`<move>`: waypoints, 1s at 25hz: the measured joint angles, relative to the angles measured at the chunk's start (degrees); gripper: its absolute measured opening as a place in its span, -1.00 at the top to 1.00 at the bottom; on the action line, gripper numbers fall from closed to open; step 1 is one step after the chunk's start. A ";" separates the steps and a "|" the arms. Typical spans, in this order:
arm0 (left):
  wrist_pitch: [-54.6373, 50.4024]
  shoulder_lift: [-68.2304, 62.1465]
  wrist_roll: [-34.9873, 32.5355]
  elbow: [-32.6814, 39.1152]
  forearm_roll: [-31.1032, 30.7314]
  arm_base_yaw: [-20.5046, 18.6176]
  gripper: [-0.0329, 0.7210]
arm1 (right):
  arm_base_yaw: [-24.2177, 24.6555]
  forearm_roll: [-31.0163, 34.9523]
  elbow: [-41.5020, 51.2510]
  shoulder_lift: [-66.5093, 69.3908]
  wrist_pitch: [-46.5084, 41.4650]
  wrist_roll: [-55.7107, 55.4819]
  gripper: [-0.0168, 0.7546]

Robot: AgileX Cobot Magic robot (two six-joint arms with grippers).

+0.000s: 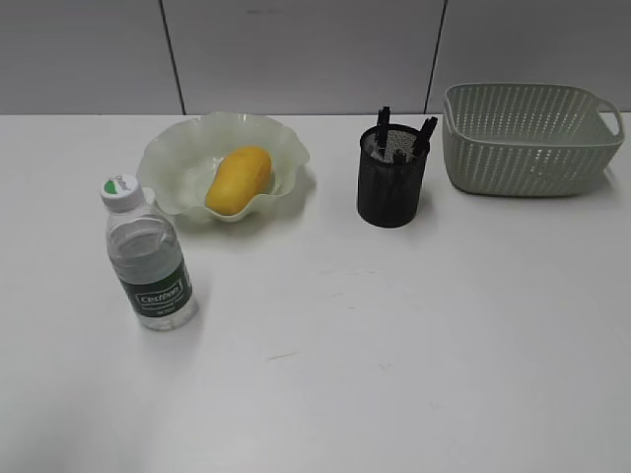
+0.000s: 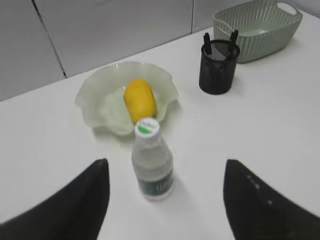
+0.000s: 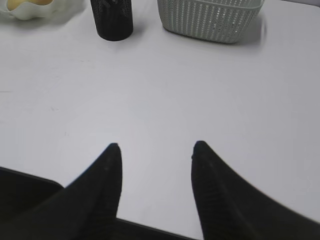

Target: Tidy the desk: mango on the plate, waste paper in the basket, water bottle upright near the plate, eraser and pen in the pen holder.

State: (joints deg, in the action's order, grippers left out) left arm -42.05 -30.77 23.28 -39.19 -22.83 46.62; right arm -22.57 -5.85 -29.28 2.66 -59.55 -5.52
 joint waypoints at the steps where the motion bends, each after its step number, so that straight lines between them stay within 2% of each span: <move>1: -2.51 4.11 -2.83 1.32 2.54 0.00 -0.53 | 0.00 0.00 0.00 0.00 0.00 0.00 -0.01; 4: -9.97 13.41 -8.04 3.12 8.87 0.00 -0.56 | 0.00 0.00 0.00 0.00 0.00 0.00 -0.01; 9: -18.64 22.84 -10.33 6.26 15.34 0.00 -0.57 | 0.00 0.14 0.00 0.00 0.00 0.05 -0.01; 14: -18.95 28.11 -11.67 8.20 16.79 0.04 -0.52 | 0.00 0.55 0.00 0.00 0.05 0.05 -0.01; 21: -18.83 28.83 -11.95 8.27 16.85 -0.03 -0.45 | 0.00 0.62 0.00 0.00 0.05 0.05 -0.01; 23: -18.82 29.19 -11.94 8.27 16.98 -2.38 -0.45 | 0.60 0.67 0.00 0.00 0.05 0.05 -0.01; 25: -18.77 30.28 -11.94 8.27 16.97 -7.47 -0.44 | 2.99 0.78 0.00 0.00 0.05 0.05 -0.01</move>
State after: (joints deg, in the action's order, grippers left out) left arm -60.82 -0.49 11.34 -30.91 -5.85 39.15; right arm -19.58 -5.08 -29.28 2.66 -59.50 -5.47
